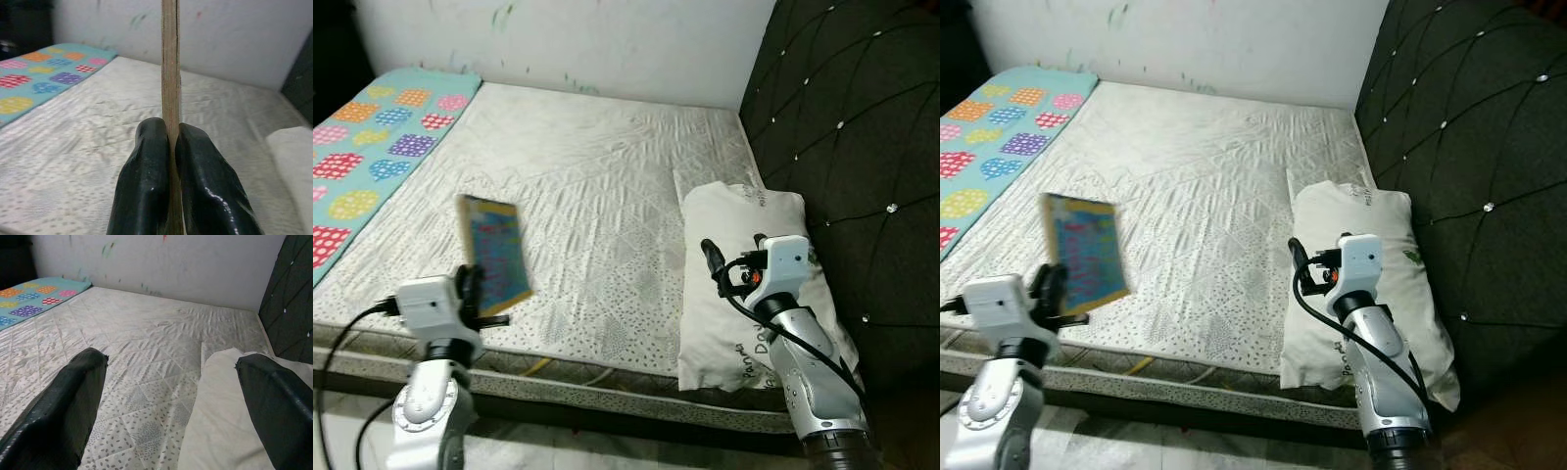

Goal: Clean up the room

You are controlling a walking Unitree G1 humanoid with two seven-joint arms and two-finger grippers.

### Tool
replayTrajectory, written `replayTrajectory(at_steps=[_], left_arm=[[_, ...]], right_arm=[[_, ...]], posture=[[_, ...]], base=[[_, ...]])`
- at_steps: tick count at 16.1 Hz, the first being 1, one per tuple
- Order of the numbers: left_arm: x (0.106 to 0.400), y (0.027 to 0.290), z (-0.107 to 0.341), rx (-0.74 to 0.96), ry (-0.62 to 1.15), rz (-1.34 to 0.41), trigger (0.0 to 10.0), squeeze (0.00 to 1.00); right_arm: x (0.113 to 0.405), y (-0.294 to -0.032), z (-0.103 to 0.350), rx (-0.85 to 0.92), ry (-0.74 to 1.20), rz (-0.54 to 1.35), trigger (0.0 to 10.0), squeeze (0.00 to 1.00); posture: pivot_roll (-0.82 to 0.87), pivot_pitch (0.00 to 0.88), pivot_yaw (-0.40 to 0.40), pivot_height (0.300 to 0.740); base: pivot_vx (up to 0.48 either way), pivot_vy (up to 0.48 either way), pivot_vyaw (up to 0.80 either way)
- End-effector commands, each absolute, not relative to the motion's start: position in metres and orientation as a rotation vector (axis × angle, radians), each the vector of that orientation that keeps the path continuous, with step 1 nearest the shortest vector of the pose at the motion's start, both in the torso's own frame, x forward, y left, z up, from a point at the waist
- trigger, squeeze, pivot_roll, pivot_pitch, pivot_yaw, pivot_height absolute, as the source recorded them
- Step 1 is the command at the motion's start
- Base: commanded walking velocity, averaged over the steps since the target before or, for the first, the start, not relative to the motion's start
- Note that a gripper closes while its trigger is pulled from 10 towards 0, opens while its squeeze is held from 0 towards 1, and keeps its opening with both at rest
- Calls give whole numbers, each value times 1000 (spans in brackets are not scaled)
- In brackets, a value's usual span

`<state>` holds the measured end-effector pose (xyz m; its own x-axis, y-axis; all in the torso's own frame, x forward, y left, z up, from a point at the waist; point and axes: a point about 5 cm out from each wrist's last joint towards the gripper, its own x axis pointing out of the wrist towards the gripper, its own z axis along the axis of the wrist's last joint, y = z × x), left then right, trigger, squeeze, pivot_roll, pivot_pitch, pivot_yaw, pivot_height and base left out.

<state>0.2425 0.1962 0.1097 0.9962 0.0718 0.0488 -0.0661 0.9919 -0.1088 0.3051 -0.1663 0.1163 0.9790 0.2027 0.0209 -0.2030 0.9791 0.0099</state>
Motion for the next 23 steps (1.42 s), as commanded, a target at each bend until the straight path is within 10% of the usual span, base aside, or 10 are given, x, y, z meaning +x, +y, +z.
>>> replayTrajectory(at_steps=[1, 23], left_arm=[[243, 192, 124, -100, -139, 42, 10000, 0], [231, 181, 124, -163, -69, 56, 10000, 0]], right_arm=[[307, -165, 124, -2, -53, 217, 10000, 0], [294, -178, 116, -28, -6, 194, 10000, 0]], posture=[[20, 0, -79, 740], [15, 0, -75, 740]], base=[[0, 0, 0], [337, 0, 0]])
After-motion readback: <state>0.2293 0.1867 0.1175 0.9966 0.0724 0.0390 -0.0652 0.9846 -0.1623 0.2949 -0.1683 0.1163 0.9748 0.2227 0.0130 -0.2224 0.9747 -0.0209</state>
